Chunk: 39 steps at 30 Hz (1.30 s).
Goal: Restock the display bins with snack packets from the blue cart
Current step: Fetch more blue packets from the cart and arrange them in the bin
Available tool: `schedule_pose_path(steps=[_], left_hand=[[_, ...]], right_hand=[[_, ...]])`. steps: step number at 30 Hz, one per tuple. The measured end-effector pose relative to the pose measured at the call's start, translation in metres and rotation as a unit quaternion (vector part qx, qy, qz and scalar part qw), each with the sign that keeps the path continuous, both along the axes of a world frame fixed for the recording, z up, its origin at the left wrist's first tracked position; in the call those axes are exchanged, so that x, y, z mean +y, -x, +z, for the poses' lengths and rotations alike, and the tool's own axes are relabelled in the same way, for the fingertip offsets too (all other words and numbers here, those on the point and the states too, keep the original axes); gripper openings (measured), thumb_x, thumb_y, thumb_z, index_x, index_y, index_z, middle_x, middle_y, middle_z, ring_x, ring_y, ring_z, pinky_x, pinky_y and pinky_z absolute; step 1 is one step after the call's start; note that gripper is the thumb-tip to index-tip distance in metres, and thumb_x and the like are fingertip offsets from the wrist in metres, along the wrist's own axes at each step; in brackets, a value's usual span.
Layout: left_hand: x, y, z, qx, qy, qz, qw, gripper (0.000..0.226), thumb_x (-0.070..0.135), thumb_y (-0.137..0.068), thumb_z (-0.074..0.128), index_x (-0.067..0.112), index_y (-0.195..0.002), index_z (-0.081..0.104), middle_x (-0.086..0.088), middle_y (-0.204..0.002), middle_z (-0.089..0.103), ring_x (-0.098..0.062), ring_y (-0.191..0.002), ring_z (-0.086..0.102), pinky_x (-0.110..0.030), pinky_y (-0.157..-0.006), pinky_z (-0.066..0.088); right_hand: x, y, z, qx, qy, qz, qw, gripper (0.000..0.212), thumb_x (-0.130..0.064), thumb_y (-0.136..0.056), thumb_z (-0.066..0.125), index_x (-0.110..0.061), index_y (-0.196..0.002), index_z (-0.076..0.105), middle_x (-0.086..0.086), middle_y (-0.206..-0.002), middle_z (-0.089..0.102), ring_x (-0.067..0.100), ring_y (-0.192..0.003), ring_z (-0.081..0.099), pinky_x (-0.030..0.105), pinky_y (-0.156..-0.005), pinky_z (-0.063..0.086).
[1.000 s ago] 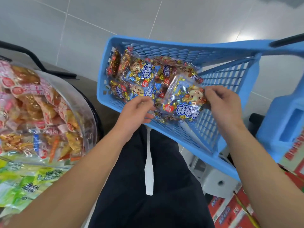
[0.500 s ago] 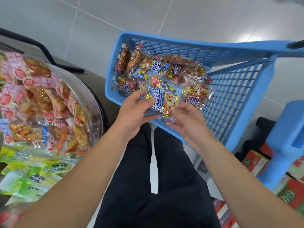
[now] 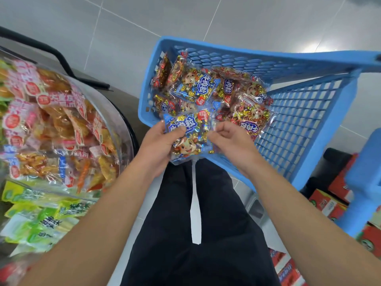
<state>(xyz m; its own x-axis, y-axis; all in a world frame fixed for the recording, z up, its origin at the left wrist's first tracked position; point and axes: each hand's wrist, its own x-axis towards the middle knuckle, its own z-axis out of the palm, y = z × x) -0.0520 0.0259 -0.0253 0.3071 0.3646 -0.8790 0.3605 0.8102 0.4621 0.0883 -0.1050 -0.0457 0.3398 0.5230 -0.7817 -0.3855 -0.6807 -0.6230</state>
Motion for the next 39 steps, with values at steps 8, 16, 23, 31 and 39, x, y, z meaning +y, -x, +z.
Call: schedule_pose_path(steps=[8, 16, 23, 31, 39], left_hand=[[0.018, 0.039, -0.009, 0.101, -0.105, -0.013, 0.989, 0.012, 0.014, -0.095, 0.067, 0.021, -0.105, 0.069, -0.004, -0.102, 0.078, -0.026, -0.094, 0.076, -0.051, -0.086, 0.060], [0.023, 0.048, -0.010, 0.105, -0.120, -0.035, 0.987, 0.020, 0.013, -0.095, 0.067, 0.018, -0.114, 0.064, -0.006, -0.110, 0.076, -0.026, -0.099, 0.074, -0.053, -0.091, 0.058], [0.030, 0.040, -0.003, 0.063, -0.136, -0.081, 0.985, 0.024, 0.026, -0.084, 0.073, 0.028, -0.107, 0.067, 0.003, -0.103, 0.078, -0.020, -0.094, 0.075, -0.048, -0.089, 0.059], [0.032, 0.037, 0.005, 0.006, -0.140, -0.205, 0.969, 0.052, 0.051, -0.068, 0.080, 0.030, -0.113, 0.067, 0.009, -0.110, 0.076, -0.013, -0.103, 0.072, -0.036, -0.088, 0.057], [0.020, 0.042, -0.004, 0.027, -0.105, 0.029, 0.994, 0.017, 0.010, -0.094, 0.069, 0.018, -0.108, 0.066, -0.003, -0.102, 0.078, -0.023, -0.094, 0.075, -0.043, -0.083, 0.060]], right_hand=[[-0.033, 0.001, -0.052, -0.114, 0.133, 0.248, 0.953, 0.046, -0.039, -0.085, 0.073, -0.021, -0.125, 0.060, -0.005, -0.111, 0.062, 0.015, -0.102, 0.059, 0.027, -0.088, 0.045], [-0.029, -0.029, -0.037, -0.273, 0.122, 0.064, 0.952, 0.022, -0.029, -0.095, 0.058, -0.024, -0.114, 0.068, -0.010, -0.088, 0.064, 0.003, -0.070, 0.058, 0.018, -0.064, 0.045], [-0.016, -0.049, 0.014, -0.116, 0.017, -0.046, 0.992, 0.017, -0.029, -0.096, 0.063, -0.015, -0.099, 0.072, -0.001, -0.095, 0.075, 0.005, -0.083, 0.061, 0.034, -0.082, 0.050], [0.034, -0.025, 0.026, -0.081, -0.021, 0.273, 0.958, 0.013, -0.032, -0.083, 0.078, -0.023, -0.075, 0.074, -0.016, -0.062, 0.065, -0.004, -0.057, 0.056, 0.013, -0.055, 0.045], [0.031, 0.008, 0.003, -0.007, 0.014, 0.028, 0.999, 0.021, -0.043, -0.083, 0.073, -0.033, -0.098, 0.062, -0.014, -0.090, 0.065, 0.007, -0.082, 0.068, 0.032, -0.076, 0.055]])
